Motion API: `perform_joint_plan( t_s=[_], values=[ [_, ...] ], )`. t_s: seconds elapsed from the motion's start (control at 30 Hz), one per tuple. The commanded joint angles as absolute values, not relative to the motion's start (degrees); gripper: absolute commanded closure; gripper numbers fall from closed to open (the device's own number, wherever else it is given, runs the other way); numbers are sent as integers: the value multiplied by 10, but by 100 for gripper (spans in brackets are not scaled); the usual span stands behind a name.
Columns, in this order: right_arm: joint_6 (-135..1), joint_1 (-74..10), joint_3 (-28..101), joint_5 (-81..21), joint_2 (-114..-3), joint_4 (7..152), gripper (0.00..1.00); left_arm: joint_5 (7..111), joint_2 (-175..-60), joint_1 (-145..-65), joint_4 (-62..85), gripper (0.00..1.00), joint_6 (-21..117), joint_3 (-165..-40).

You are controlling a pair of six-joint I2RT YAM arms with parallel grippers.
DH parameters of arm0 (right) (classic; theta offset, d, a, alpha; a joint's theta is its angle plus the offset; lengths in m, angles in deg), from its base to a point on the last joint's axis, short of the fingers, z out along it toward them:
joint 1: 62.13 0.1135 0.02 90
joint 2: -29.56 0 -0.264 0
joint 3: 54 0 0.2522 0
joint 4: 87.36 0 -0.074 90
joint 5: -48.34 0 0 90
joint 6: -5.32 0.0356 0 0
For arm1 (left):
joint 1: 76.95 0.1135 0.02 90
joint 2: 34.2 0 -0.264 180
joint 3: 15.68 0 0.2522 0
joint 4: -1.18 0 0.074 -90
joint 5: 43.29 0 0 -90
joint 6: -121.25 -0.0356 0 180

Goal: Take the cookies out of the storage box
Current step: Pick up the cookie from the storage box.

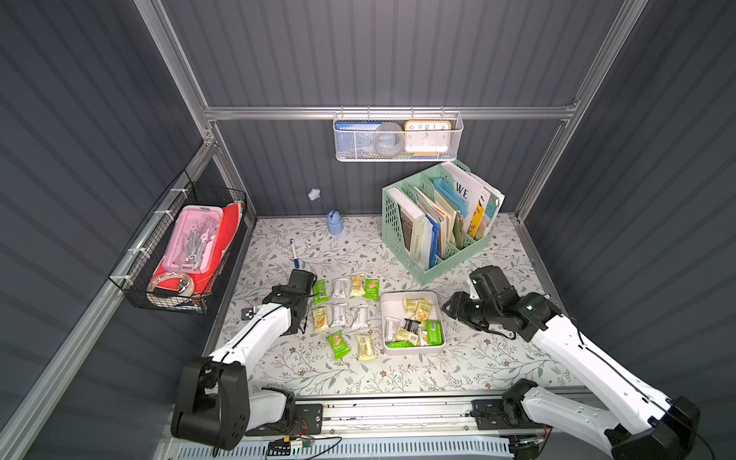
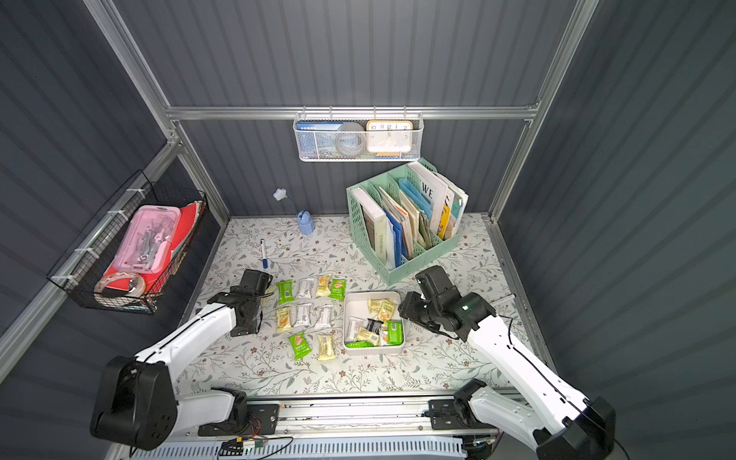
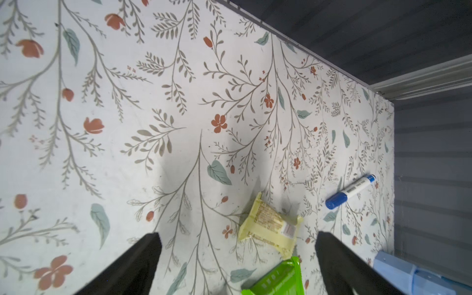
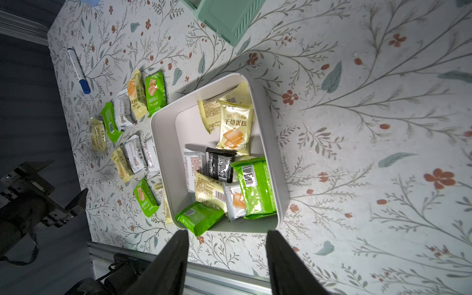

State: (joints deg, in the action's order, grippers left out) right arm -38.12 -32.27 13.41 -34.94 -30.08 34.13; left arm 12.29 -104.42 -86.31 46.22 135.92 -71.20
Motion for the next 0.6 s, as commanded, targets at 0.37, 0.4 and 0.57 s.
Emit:
perform_joint_plan(
  t_s=[0.37, 0.4, 0.57],
  values=[
    [-436, -222, 228, -236, -490, 340, 45, 286, -848, -860, 468, 0, 1103, -639],
    [-419, -217, 230, -236, -497, 338, 45, 296, -844, -860, 467, 1, 1102, -638],
    [-229, -196, 224, -295, -508, 317, 47, 311, -816, -860, 464, 1, 1111, -632]
  ],
)
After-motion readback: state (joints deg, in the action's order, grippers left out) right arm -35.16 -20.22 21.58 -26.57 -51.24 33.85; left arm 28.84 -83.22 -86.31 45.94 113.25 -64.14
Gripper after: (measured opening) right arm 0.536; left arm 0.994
